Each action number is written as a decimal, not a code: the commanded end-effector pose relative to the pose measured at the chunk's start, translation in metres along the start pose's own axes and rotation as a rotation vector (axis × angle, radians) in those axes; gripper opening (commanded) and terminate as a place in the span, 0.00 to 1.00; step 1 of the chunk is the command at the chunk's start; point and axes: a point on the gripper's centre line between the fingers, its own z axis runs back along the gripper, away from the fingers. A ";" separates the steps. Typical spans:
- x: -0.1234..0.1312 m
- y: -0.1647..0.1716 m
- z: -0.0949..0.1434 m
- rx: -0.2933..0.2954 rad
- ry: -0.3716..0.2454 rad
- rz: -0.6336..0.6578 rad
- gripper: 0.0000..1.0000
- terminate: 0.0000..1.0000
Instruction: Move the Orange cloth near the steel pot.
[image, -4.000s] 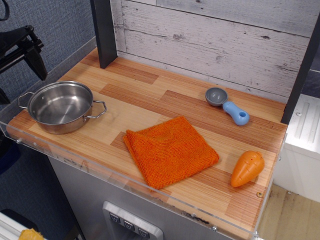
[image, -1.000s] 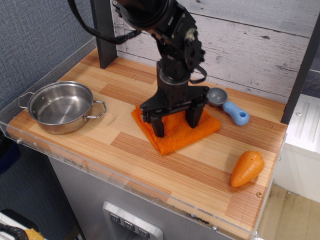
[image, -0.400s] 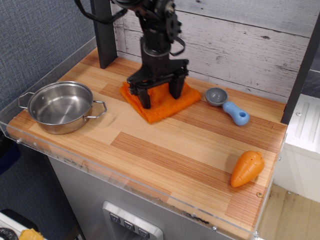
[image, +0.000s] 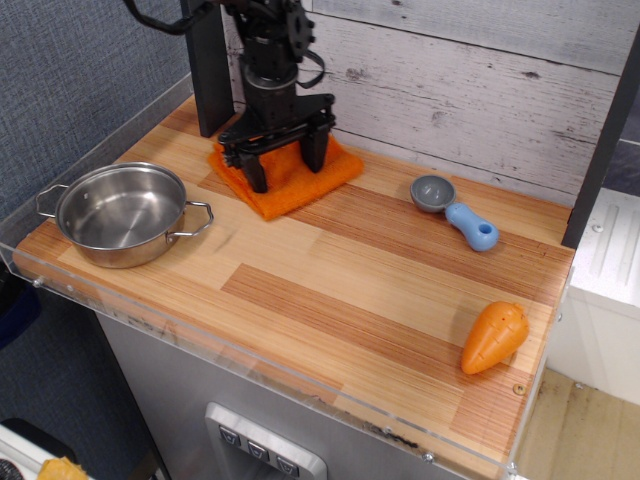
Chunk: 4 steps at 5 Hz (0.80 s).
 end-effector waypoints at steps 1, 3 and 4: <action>0.005 0.031 -0.002 0.022 0.015 0.042 1.00 0.00; -0.001 0.026 0.009 0.003 0.006 0.035 1.00 0.00; 0.004 0.024 0.031 -0.066 0.042 0.048 1.00 0.00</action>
